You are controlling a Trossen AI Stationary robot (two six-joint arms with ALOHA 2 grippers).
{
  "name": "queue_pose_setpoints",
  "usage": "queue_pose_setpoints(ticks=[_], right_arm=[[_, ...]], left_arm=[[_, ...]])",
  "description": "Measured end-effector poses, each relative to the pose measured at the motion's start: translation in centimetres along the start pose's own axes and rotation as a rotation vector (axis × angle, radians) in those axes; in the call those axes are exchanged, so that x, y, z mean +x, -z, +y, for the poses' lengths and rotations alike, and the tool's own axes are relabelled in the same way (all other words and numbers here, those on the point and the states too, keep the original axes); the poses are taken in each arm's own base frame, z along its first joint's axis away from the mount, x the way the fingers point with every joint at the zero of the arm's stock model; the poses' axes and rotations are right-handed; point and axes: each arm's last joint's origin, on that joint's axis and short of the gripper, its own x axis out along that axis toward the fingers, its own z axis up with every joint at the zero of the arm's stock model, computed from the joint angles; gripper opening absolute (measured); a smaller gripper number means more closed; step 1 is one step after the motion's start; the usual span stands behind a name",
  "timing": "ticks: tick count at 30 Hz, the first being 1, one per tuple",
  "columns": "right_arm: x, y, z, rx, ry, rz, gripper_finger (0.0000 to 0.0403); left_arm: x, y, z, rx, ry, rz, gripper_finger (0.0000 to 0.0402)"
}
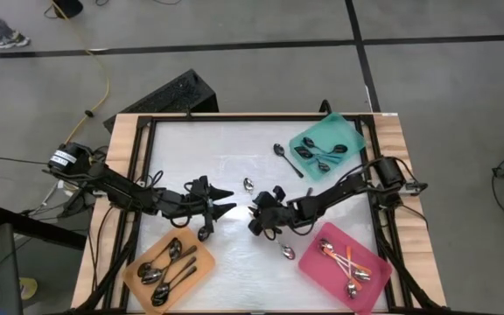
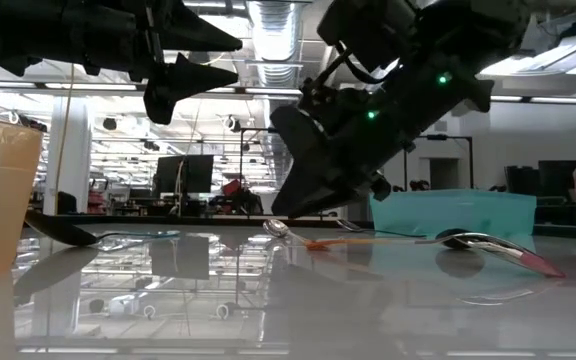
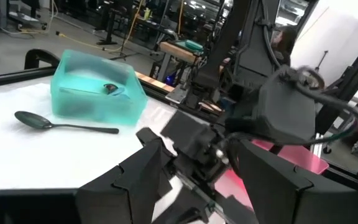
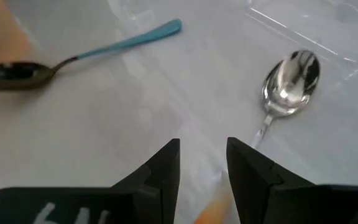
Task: Sort silverware by color (type)
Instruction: Put the orange spoon into the red bin
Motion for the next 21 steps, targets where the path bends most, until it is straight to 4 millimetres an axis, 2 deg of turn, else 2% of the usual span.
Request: queue_pose_setpoints(ticks=[21], right_arm=[[1.1, -1.1, -1.7, 0.03, 0.051, -0.005, 0.0139]], left_arm=[[0.0, 0.1, 0.1, 0.008, -0.026, 0.005, 0.0197]])
